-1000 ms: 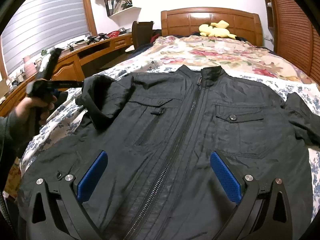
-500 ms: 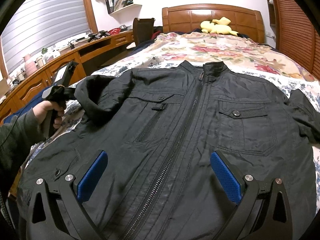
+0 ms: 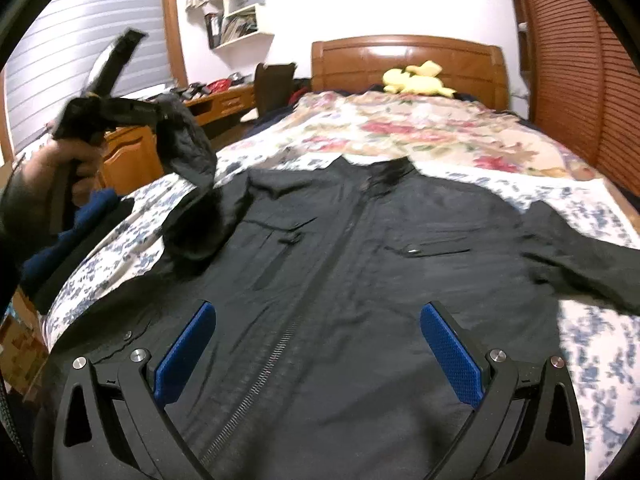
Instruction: Fold large clothes
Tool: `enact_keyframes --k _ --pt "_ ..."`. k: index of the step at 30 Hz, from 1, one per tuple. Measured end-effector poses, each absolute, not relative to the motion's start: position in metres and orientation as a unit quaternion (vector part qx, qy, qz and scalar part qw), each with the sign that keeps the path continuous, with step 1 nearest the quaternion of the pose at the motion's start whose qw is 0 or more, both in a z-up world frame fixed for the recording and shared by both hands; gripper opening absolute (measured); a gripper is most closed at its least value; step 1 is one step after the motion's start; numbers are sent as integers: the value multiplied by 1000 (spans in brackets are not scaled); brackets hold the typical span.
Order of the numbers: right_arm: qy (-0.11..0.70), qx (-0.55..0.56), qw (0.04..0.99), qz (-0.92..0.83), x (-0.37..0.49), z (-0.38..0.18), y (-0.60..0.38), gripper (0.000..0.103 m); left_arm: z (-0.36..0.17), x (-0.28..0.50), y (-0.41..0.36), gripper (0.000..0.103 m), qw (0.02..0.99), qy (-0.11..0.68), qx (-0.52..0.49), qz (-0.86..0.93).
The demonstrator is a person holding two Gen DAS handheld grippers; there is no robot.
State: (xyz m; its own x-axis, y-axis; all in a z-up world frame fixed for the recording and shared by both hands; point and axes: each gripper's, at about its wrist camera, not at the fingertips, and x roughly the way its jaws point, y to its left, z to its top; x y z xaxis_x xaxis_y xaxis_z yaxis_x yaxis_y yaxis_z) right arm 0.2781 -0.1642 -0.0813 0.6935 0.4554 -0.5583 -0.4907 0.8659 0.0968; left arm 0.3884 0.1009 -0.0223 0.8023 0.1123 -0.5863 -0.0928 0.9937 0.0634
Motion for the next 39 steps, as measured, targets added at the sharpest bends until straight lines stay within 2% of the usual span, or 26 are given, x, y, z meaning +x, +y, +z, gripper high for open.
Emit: enact_keyframes --k 6,13,16,17,18,19,20,21,22,32,39 --pt "272 -25 937 218 261 -65 -197 102 8 358 28 15 959 280 48 -11" --pt "264 -29 948 177 244 -56 -217 102 0 315 -23 17 960 267 67 -59" --pt "262 -29 950 166 238 -55 -219 102 -12 299 -38 32 958 269 68 -70" --pt "263 -30 950 163 241 -55 -215 102 -17 291 -40 46 958 268 66 -75" --pt "265 -29 950 162 240 -55 -216 102 -22 283 -41 55 959 266 63 -79" --pt "267 -29 950 161 244 -55 -215 102 -26 276 -43 56 959 264 58 -83" --pt "268 -29 949 161 244 -57 -212 102 -34 268 -41 62 959 267 51 -86" --pt "270 -31 949 162 244 -58 -210 102 -37 263 -41 75 957 272 47 -86" --pt "272 -33 947 165 244 -59 -208 102 -42 259 -38 79 957 275 42 -85" --pt "310 -42 929 198 264 -75 -169 95 -81 224 9 80 957 283 0 -63" --pt "359 -66 914 176 297 -94 -155 93 -82 202 29 80 960 273 -1 -59"
